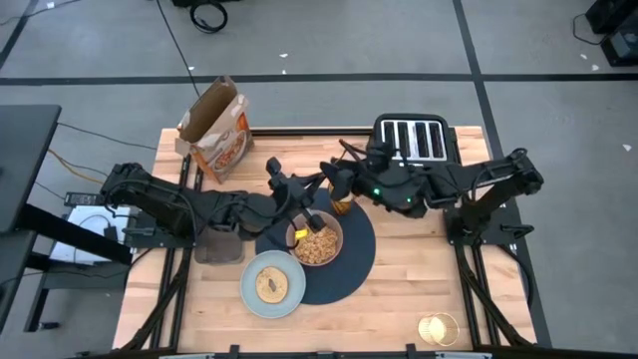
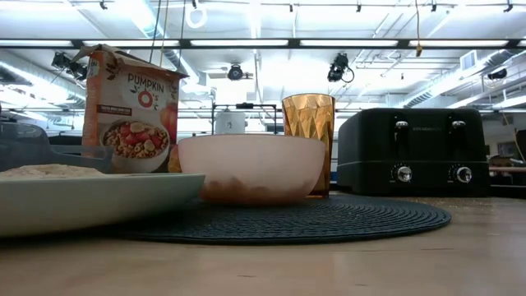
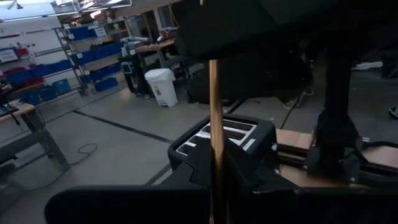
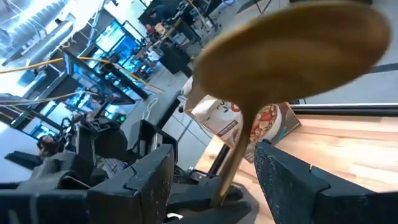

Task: Arrange a breakfast setting
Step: Put the gold spoon on the right of the orange bowl on the blue placemat

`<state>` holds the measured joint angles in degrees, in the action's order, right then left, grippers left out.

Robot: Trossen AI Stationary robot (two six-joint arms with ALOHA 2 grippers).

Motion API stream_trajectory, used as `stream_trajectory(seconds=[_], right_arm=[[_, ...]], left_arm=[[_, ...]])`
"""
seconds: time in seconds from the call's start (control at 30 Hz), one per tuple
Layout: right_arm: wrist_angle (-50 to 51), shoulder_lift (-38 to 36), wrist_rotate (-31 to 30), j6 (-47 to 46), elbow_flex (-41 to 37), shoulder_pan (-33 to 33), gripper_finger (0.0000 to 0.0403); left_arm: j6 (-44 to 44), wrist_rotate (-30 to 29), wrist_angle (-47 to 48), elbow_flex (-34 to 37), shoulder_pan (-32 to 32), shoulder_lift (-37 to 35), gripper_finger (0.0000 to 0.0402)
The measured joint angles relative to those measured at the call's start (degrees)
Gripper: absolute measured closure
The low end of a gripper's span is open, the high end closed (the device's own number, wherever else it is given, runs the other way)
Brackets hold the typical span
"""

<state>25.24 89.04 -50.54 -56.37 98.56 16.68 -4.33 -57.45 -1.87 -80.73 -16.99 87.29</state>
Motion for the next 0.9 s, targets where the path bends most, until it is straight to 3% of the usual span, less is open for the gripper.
stream_trajectory(seconds=[0.27, 0.5, 0.7, 0.9], right_arm=[[-0.25, -0.05, 1.10, -2.37, 0.02, -1.06, 0.0181], [-8.70, -0.07, 2.03, 4.61, 0.02, -1.85, 0.0235], [-9.84, -0.07, 2.30, 6.80, 0.02, -1.87, 0.0285], [-10.09, -0.07, 2.63, 7.08, 0.02, -1.87, 0.0306]], left_arm=[[-4.91, -0.17, -2.67, 0.00, 0.17, -0.84, 0.0381], [-10.30, 0.07, -7.16, 0.00, 0.87, -1.27, 0.0381], [-12.10, -0.31, -7.51, 0.02, 1.09, -1.55, 0.0381], [-12.45, -0.27, -7.68, 0.02, 1.13, -1.53, 0.0381]])
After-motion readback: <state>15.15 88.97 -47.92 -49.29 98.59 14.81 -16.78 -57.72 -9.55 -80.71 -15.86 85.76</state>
